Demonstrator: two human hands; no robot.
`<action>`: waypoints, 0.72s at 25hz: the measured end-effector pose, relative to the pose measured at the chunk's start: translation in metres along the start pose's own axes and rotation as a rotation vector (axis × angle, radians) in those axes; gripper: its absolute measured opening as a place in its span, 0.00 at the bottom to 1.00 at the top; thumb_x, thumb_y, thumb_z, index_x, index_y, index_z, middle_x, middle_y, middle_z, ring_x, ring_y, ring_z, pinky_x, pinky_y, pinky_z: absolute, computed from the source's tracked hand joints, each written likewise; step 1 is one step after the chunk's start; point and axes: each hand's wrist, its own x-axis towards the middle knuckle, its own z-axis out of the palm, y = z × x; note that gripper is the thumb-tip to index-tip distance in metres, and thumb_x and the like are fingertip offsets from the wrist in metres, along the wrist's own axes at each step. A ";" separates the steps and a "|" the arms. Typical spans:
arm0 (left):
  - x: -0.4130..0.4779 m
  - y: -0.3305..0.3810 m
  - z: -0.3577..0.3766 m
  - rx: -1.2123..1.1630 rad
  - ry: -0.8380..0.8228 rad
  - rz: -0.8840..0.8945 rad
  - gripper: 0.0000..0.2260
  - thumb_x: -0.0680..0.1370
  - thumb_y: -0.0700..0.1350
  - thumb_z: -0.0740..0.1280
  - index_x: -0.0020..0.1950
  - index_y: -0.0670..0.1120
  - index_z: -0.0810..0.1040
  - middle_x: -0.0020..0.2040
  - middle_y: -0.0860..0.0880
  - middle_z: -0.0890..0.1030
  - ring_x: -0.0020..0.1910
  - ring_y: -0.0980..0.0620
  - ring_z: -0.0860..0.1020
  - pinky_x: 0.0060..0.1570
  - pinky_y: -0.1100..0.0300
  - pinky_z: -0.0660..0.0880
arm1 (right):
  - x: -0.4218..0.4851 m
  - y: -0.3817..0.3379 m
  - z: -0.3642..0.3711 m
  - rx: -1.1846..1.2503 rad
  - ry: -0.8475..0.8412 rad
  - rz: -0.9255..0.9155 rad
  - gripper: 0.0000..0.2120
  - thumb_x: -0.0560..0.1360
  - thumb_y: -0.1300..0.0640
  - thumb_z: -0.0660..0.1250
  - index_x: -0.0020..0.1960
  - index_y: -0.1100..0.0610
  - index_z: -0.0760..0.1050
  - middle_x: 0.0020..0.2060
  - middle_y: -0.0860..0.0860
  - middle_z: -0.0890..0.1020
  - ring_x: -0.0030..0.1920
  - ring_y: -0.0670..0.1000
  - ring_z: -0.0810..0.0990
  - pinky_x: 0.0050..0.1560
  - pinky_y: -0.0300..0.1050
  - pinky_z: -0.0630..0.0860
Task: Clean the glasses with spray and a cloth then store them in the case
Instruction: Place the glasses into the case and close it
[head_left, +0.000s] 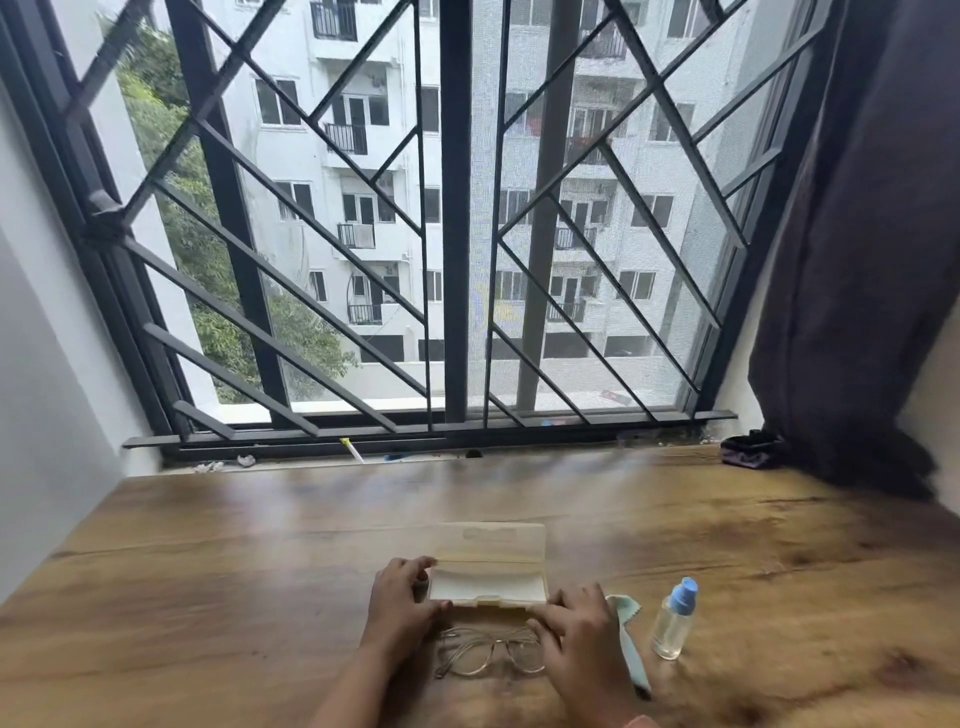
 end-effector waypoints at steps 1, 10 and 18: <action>0.000 -0.001 0.000 -0.008 0.011 -0.001 0.33 0.53 0.56 0.67 0.57 0.46 0.79 0.41 0.55 0.72 0.48 0.47 0.75 0.52 0.53 0.74 | -0.003 0.007 -0.001 -0.001 0.000 0.022 0.16 0.51 0.62 0.79 0.33 0.48 0.80 0.28 0.43 0.75 0.38 0.45 0.65 0.35 0.36 0.64; 0.000 -0.001 0.000 -0.024 0.036 0.020 0.28 0.56 0.49 0.70 0.56 0.45 0.79 0.41 0.53 0.73 0.47 0.47 0.75 0.51 0.54 0.74 | -0.009 0.050 -0.002 0.091 -0.138 0.074 0.09 0.59 0.48 0.67 0.37 0.43 0.82 0.40 0.21 0.69 0.38 0.36 0.63 0.40 0.30 0.60; 0.000 -0.003 0.001 -0.016 0.034 0.023 0.28 0.56 0.50 0.69 0.56 0.46 0.79 0.41 0.54 0.72 0.47 0.47 0.75 0.52 0.54 0.74 | -0.002 0.062 0.003 0.148 -0.228 0.066 0.15 0.58 0.53 0.73 0.43 0.41 0.81 0.33 0.24 0.71 0.39 0.38 0.66 0.39 0.33 0.65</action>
